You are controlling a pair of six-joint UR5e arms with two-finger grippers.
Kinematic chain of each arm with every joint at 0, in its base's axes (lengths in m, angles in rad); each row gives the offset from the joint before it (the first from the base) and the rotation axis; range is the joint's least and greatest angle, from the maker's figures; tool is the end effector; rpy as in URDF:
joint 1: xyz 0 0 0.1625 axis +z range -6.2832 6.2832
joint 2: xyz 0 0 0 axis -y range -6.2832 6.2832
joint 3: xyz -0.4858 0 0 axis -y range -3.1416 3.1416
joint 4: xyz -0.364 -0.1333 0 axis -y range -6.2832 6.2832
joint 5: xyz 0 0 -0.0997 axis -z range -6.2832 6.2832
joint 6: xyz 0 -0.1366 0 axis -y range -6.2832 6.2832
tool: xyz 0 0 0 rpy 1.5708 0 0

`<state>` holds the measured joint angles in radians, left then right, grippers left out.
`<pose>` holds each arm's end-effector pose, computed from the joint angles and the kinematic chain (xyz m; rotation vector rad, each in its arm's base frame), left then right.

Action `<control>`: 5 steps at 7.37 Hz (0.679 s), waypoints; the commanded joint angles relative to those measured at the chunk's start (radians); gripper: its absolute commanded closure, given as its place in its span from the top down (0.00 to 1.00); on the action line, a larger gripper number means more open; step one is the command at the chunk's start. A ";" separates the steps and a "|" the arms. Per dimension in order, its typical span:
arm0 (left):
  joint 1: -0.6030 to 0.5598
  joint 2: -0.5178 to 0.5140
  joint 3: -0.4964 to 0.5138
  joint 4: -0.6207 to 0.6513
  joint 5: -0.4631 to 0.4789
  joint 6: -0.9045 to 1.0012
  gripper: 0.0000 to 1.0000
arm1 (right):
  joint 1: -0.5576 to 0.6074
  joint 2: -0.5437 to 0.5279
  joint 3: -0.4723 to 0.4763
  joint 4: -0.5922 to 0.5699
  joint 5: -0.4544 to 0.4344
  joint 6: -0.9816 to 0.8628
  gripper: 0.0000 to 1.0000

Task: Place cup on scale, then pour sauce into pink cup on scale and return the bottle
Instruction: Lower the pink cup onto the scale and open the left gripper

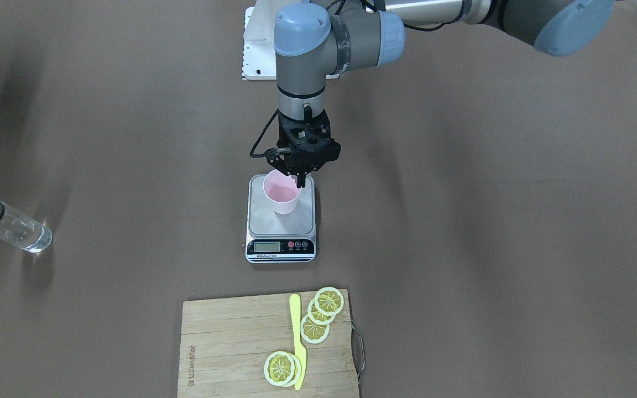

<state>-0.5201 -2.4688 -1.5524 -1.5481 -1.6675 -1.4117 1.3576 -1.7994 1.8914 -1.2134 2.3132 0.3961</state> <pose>0.6172 -0.4919 0.1984 0.2005 0.8408 -0.2969 -0.0416 -0.3858 0.6496 0.1896 -0.8235 0.0051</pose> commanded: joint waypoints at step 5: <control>0.000 0.001 0.000 -0.009 0.000 0.010 0.00 | 0.000 0.000 0.000 0.000 0.002 0.000 1.00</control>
<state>-0.5200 -2.4669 -1.5524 -1.5553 -1.6674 -1.4045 1.3576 -1.7994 1.8918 -1.2134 2.3146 0.3968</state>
